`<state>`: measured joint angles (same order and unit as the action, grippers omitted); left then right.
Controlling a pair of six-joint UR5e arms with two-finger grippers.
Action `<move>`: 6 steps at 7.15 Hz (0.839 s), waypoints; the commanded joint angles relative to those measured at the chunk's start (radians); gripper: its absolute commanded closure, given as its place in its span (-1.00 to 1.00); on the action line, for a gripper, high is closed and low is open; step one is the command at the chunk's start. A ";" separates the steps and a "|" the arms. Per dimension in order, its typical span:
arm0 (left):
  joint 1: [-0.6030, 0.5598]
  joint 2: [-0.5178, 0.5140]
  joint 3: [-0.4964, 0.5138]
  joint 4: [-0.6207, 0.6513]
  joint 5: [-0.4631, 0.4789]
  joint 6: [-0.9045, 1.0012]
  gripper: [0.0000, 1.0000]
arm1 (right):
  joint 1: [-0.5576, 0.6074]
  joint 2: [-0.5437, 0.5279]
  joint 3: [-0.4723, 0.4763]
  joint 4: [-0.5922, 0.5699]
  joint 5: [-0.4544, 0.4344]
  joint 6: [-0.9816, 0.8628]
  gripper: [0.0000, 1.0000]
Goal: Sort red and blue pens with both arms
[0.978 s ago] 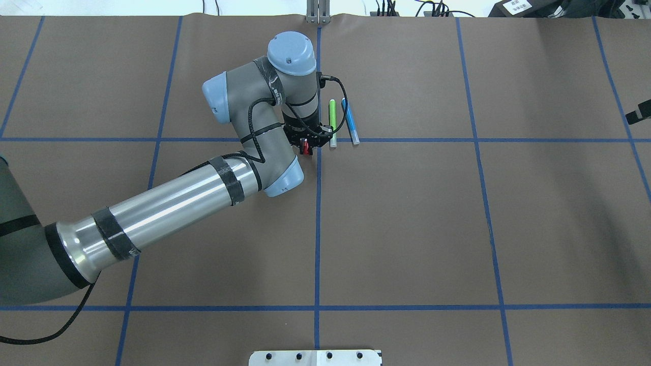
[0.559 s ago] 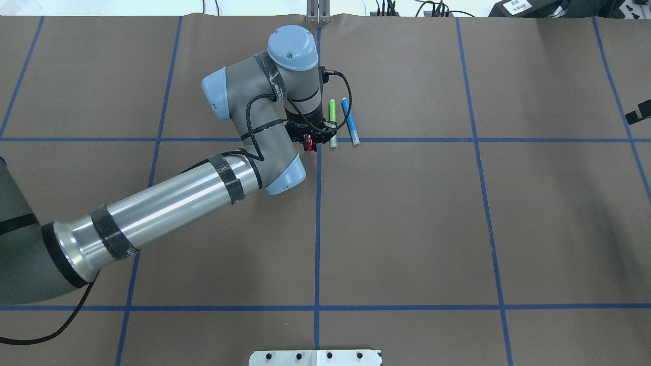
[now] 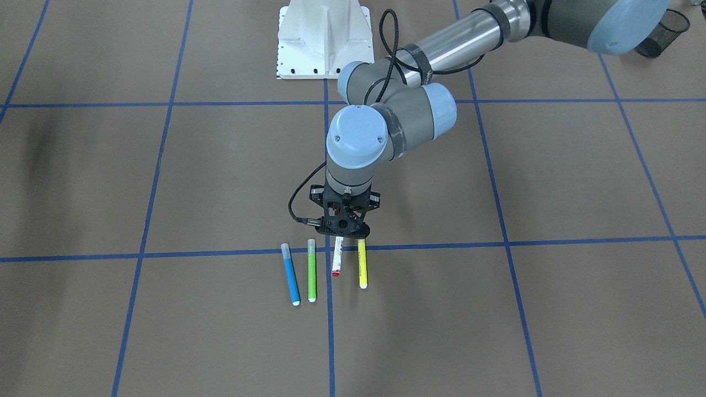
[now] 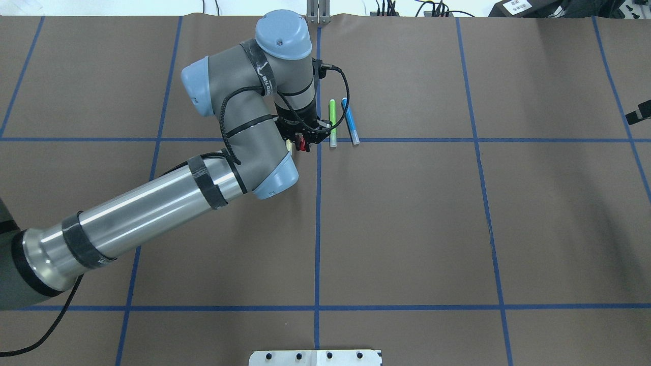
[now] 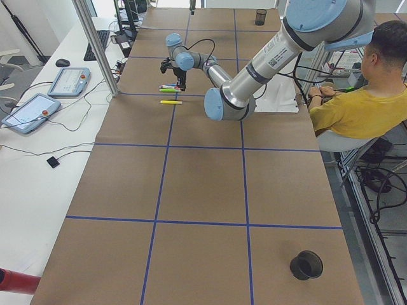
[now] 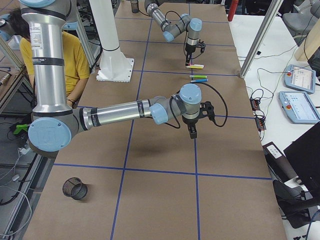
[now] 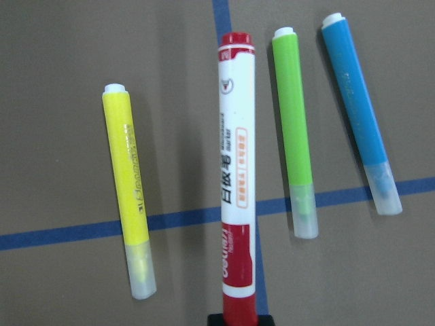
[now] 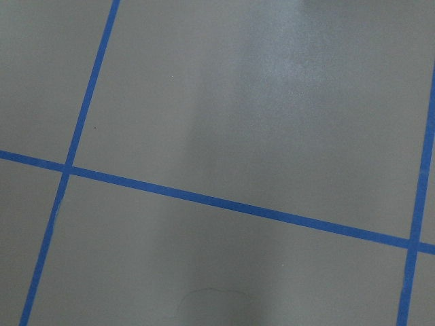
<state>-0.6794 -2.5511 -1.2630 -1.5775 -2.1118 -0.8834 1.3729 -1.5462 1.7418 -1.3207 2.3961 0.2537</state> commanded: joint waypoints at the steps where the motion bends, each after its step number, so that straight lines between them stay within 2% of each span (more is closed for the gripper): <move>1: -0.018 0.186 -0.356 0.245 0.000 0.158 1.00 | 0.000 0.000 -0.001 0.000 0.000 -0.001 -0.99; 3: -0.055 0.389 -0.696 0.446 0.004 0.315 1.00 | 0.000 -0.002 -0.001 0.000 0.000 -0.001 -0.99; 5: -0.113 0.556 -0.902 0.557 0.009 0.499 1.00 | 0.000 -0.002 -0.001 0.000 0.000 -0.001 -0.99; 6: -0.155 0.698 -0.994 0.556 0.012 0.623 1.00 | 0.000 -0.002 -0.001 0.000 0.000 -0.001 -0.99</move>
<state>-0.7895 -2.0056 -2.1358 -1.0468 -2.1037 -0.3984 1.3729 -1.5473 1.7410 -1.3212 2.3961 0.2531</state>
